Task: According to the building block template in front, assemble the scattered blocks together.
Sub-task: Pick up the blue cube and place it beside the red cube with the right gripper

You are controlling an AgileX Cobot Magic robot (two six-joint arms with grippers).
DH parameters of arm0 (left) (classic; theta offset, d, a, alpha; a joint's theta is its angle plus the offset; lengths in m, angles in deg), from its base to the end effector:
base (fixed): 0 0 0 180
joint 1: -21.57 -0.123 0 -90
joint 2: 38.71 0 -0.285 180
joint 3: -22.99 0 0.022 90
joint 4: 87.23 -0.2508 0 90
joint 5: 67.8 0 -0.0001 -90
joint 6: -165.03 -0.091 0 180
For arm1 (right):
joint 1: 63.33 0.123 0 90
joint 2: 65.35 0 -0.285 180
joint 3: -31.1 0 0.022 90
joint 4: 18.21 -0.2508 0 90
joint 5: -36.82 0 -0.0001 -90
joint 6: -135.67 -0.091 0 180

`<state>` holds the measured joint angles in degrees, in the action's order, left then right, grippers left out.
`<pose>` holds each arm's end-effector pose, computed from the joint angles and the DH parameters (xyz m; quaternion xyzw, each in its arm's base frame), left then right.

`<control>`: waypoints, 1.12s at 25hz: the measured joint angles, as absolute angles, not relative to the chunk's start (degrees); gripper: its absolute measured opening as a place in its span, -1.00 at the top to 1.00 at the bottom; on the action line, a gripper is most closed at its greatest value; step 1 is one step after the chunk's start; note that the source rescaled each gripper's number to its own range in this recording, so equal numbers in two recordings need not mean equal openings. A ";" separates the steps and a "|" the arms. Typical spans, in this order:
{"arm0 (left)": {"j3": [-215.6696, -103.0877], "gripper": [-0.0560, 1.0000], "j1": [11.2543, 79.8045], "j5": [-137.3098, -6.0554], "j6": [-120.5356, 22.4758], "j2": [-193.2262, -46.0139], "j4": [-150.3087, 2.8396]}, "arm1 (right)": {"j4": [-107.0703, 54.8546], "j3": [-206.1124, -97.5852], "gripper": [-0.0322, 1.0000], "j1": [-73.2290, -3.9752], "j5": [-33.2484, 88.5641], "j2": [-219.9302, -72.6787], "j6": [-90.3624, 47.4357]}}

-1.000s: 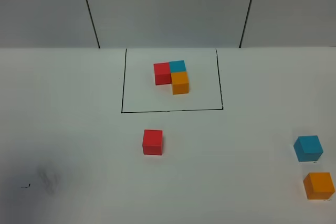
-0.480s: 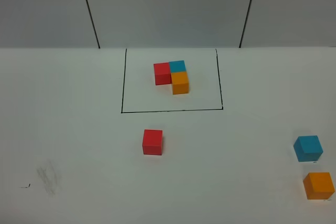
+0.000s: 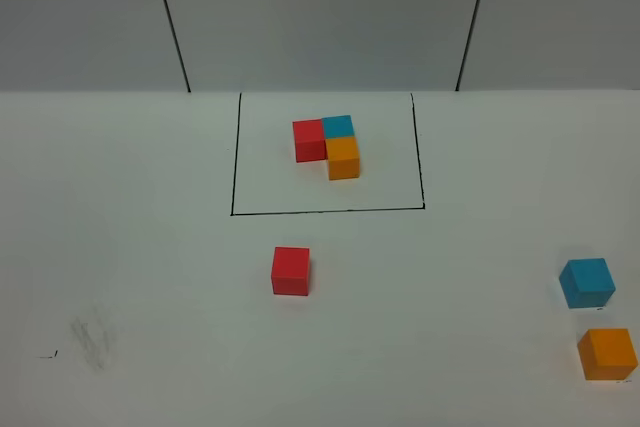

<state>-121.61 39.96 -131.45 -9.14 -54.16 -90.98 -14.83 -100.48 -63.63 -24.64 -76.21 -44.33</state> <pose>-0.0092 0.0087 0.3366 0.0883 0.8359 -0.0816 0.5355 0.0025 -0.0047 0.2772 0.0028 0.8689 -0.0308 0.4941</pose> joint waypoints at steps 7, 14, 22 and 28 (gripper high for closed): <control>-114.44 -0.99 39.96 -130.93 -9.24 -48.61 -90.72 | -14.83 -100.48 0.94 -63.63 -24.64 -76.21 -44.33; -111.02 -0.99 39.96 -129.41 -9.31 -48.10 -88.84 | -14.83 -100.48 0.94 -63.63 -24.64 -76.21 -44.33; -109.11 -0.99 39.96 -129.09 -10.00 -48.10 -88.10 | -14.83 -100.48 0.94 -63.63 -24.64 -76.21 -44.33; -109.11 -0.99 39.96 -129.09 -10.06 -48.10 -88.03 | -14.83 -100.48 0.94 -63.63 -24.64 -76.21 -44.33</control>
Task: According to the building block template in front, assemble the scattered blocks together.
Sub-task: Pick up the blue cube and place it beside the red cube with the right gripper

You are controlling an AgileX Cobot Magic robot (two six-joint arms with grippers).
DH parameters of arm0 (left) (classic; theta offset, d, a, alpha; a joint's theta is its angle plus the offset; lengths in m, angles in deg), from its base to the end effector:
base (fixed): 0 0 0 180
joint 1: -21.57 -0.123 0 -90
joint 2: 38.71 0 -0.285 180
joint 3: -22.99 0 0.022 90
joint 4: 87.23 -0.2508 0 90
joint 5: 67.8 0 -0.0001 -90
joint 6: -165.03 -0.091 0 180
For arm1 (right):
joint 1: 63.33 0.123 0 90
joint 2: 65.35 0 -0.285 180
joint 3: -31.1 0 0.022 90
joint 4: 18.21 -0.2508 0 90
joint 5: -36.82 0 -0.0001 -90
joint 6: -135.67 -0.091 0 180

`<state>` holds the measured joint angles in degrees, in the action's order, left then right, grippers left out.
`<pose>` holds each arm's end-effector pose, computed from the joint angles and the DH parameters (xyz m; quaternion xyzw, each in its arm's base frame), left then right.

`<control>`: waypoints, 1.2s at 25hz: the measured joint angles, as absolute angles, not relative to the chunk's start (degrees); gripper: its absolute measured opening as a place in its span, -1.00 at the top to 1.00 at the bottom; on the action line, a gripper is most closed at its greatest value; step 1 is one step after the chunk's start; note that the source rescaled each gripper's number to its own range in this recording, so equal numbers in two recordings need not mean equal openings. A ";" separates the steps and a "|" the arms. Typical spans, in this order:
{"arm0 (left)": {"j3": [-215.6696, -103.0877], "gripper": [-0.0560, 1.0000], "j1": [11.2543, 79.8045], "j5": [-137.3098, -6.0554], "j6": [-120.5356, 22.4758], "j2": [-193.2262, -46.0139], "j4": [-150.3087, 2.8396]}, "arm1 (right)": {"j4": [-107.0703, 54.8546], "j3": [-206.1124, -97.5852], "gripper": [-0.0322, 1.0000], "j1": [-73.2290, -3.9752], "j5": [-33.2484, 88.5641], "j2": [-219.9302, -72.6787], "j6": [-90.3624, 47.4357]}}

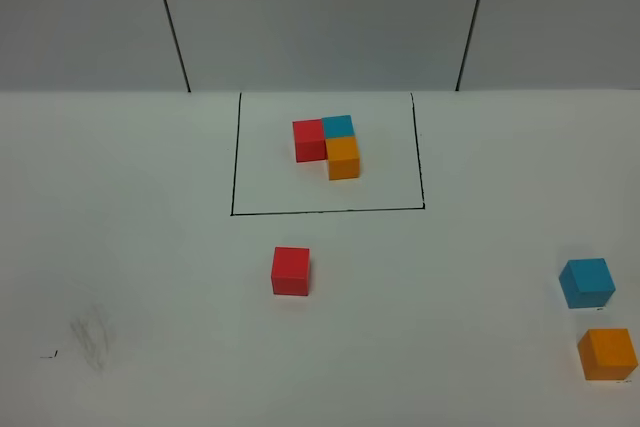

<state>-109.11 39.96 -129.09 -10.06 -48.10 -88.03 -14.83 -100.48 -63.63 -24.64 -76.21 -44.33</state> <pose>-0.0017 0.0017 0.2799 0.1007 0.8538 -0.0963 0.5016 0.0025 -0.0047 0.2772 0.0028 0.8689 -0.0308 0.4941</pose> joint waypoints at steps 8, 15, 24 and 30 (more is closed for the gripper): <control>-109.06 -0.99 31.98 -129.11 -10.60 -46.11 -87.93 | -14.83 -100.48 0.94 -63.63 -24.64 -76.21 -44.33; -109.06 -0.99 21.72 -129.11 -10.65 -46.11 -87.93 | -14.83 -100.48 0.94 -63.63 -24.64 -76.21 -44.33; -109.06 -0.99 13.35 -129.11 -10.77 -46.11 -87.93 | -14.83 -100.48 0.94 -63.63 -24.64 -76.21 -44.33; -109.06 -0.99 12.43 -129.11 -10.77 -46.11 -87.93 | -14.83 -100.48 0.94 -63.63 -24.64 -76.21 -44.33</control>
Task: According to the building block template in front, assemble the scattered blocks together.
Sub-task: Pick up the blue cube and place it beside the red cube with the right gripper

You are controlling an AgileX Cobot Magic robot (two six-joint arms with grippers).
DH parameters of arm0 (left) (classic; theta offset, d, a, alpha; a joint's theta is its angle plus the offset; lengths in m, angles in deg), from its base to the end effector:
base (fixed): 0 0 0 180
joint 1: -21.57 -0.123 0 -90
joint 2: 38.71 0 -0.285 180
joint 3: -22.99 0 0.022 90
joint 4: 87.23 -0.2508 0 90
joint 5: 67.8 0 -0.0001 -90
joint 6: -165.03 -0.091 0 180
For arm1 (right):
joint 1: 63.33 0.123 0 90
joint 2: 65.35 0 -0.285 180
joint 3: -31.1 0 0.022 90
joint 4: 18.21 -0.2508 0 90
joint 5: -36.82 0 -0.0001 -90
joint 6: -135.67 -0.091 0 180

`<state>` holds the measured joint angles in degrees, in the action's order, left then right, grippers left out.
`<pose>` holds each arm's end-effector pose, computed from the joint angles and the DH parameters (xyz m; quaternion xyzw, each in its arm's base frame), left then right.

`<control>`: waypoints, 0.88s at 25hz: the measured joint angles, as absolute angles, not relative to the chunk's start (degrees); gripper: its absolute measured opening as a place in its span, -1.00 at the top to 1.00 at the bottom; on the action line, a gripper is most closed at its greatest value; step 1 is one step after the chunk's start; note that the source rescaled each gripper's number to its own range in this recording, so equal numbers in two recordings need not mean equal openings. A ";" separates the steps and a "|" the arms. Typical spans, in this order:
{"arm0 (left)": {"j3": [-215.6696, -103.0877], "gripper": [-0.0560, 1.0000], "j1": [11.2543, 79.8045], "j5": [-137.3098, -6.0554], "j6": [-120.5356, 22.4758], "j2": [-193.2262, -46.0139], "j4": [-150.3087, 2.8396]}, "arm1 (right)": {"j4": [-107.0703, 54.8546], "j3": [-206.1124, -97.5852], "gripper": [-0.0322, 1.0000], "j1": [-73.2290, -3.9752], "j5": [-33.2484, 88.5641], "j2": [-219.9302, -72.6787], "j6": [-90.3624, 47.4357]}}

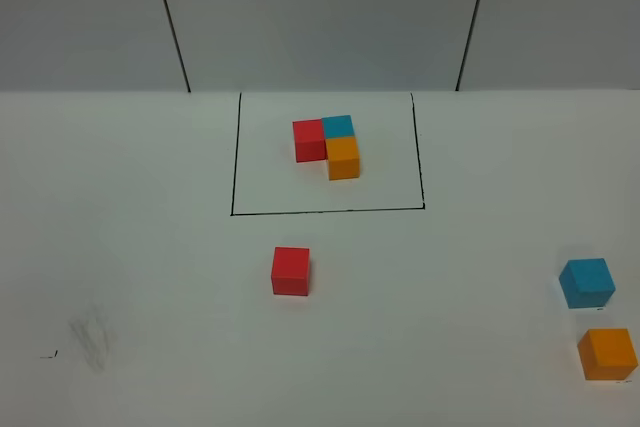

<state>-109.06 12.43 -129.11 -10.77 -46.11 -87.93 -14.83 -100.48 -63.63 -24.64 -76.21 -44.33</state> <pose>-0.0076 -0.0002 0.2795 -0.0992 0.8453 0.0287 0.5243 0.0025 -0.0047 0.2772 0.0028 0.8689 -0.0308 0.4941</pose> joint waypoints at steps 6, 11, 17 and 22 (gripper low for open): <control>-109.06 -0.99 12.43 -129.11 -10.77 -46.11 -87.93 | -14.83 -100.48 0.94 -63.63 -24.64 -76.21 -44.33; -109.06 -0.99 12.38 -129.11 -10.77 -46.11 -87.93 | -14.83 -100.48 0.94 -63.63 -24.64 -76.21 -44.33; -109.06 -0.99 12.37 -129.11 -10.77 -46.11 -87.93 | -14.83 -100.48 0.94 -63.63 -24.64 -76.21 -44.33; -109.06 -0.99 12.37 -129.11 -10.77 -46.11 -87.93 | -14.83 -100.48 0.94 -63.63 -24.64 -76.21 -44.33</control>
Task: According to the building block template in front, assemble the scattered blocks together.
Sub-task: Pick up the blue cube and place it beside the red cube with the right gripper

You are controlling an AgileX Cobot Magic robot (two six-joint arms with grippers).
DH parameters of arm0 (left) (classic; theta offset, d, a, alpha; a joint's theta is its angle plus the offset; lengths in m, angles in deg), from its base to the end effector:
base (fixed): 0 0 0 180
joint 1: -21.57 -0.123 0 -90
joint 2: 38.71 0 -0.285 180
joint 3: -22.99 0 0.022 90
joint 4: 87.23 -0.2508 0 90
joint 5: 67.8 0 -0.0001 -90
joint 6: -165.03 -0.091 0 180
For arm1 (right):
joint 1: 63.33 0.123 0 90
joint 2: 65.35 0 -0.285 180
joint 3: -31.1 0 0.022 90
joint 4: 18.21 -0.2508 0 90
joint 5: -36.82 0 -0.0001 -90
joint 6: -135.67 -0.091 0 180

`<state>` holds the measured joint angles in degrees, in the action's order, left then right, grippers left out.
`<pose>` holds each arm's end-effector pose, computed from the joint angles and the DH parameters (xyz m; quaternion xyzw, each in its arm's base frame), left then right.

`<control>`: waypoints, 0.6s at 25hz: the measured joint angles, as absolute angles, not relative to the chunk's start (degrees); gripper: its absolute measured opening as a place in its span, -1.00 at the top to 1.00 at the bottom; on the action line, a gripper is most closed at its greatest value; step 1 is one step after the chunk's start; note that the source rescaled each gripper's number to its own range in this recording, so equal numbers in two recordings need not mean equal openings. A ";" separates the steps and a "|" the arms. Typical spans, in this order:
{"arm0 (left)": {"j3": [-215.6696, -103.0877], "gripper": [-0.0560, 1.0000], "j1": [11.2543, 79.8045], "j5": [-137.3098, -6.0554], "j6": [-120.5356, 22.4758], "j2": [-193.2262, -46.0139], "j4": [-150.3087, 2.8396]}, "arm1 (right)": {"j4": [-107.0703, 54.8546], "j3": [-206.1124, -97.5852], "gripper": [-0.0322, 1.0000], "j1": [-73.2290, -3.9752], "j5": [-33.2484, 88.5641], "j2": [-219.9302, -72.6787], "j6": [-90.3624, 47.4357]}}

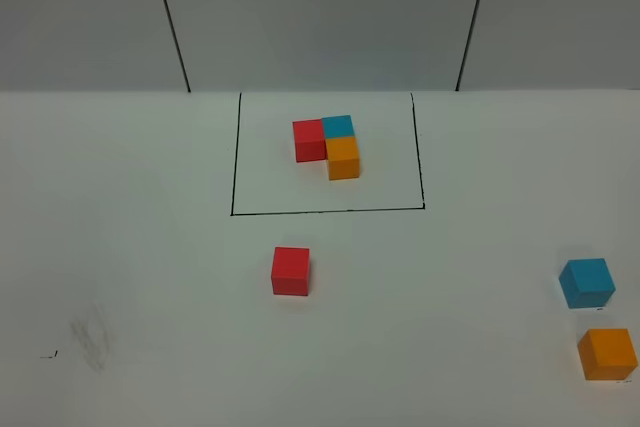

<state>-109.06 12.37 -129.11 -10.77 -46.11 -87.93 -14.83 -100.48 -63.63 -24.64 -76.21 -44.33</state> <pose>-0.0076 -0.0002 0.2795 -0.0996 0.8452 0.0290 0.5243 0.0025 -0.0047 0.2772 0.0028 0.8689 -0.0308 0.4941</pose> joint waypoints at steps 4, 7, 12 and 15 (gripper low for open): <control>-109.06 -0.99 12.37 -129.11 -10.77 -46.11 -87.93 | -14.83 -100.48 0.94 -63.63 -24.64 -76.21 -44.33; -109.06 -0.99 12.37 -129.11 -10.77 -46.11 -87.93 | -14.83 -100.48 0.94 -63.63 -24.64 -76.21 -44.33; -109.06 -0.99 12.37 -129.11 -10.77 -46.11 -87.93 | -14.83 -100.48 0.94 -63.63 -24.64 -76.21 -44.33; -109.06 -0.99 12.37 -129.11 -10.77 -46.11 -87.93 | -14.83 -100.48 0.94 -63.63 -24.64 -76.21 -44.33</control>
<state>-109.06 12.37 -129.11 -10.77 -46.11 -87.93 -14.83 -100.48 -63.63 -24.64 -76.21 -44.33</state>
